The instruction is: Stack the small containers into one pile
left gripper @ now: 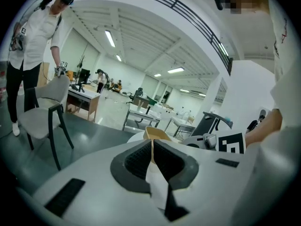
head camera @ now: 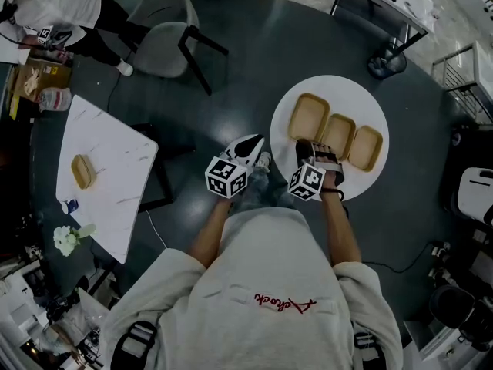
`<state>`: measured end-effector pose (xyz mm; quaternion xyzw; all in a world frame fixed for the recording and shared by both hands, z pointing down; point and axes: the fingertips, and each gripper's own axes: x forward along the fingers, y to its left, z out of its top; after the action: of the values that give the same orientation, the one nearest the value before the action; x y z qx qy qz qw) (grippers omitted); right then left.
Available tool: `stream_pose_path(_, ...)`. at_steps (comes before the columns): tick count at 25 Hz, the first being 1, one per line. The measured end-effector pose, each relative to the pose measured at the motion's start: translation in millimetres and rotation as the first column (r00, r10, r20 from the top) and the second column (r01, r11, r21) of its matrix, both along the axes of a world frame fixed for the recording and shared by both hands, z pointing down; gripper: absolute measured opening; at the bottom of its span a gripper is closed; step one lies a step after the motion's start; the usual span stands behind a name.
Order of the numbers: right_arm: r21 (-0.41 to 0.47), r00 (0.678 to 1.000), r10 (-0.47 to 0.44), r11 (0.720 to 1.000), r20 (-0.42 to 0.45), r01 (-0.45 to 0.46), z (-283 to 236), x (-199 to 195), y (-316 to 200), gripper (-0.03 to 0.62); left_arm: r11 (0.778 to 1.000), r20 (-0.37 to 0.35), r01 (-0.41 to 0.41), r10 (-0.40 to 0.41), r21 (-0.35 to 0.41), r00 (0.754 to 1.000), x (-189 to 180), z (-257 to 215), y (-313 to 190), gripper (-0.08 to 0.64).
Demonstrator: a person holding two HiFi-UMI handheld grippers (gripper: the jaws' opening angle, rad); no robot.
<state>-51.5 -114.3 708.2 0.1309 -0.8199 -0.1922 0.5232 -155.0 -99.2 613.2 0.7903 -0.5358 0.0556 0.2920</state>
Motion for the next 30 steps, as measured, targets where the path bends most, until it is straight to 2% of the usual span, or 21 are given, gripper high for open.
stream_pose_path(6,0.024,0.999,0.052,0.998,-0.006,-0.052,-9.1,28.7,-2.3,0.032,0.999,-0.008,-0.046,0.047,0.021,0.999,20.1,-8.2,-7.2,0.023)
stream_pose_path(15,0.051,0.987,0.152,0.987,-0.046,-0.15,-14.5,103.1,-5.3,0.032,0.984,-0.019,-0.175,0.176,0.044,0.984,84.5,-14.5,-24.9,0.023)
stream_pose_path(19,0.047,0.984,0.171,0.985,-0.053,-0.169,-14.6,124.4,-5.5,0.032,0.975,-0.018,-0.216,0.217,0.047,0.976,110.1,-16.3,-31.8,0.023)
stream_pose_path(24,0.034,0.986,0.158,0.987,-0.052,-0.156,-11.9,137.2,-4.9,0.032,0.973,-0.017,-0.229,0.23,0.042,0.973,131.1,-16.9,-37.7,0.023)
stream_pose_path(30,0.007,0.99,0.133,0.991,-0.054,-0.133,-2.6,139.6,-2.6,0.032,0.978,-0.014,-0.207,0.207,0.027,0.978,131.1,-11.4,-39.6,0.023)
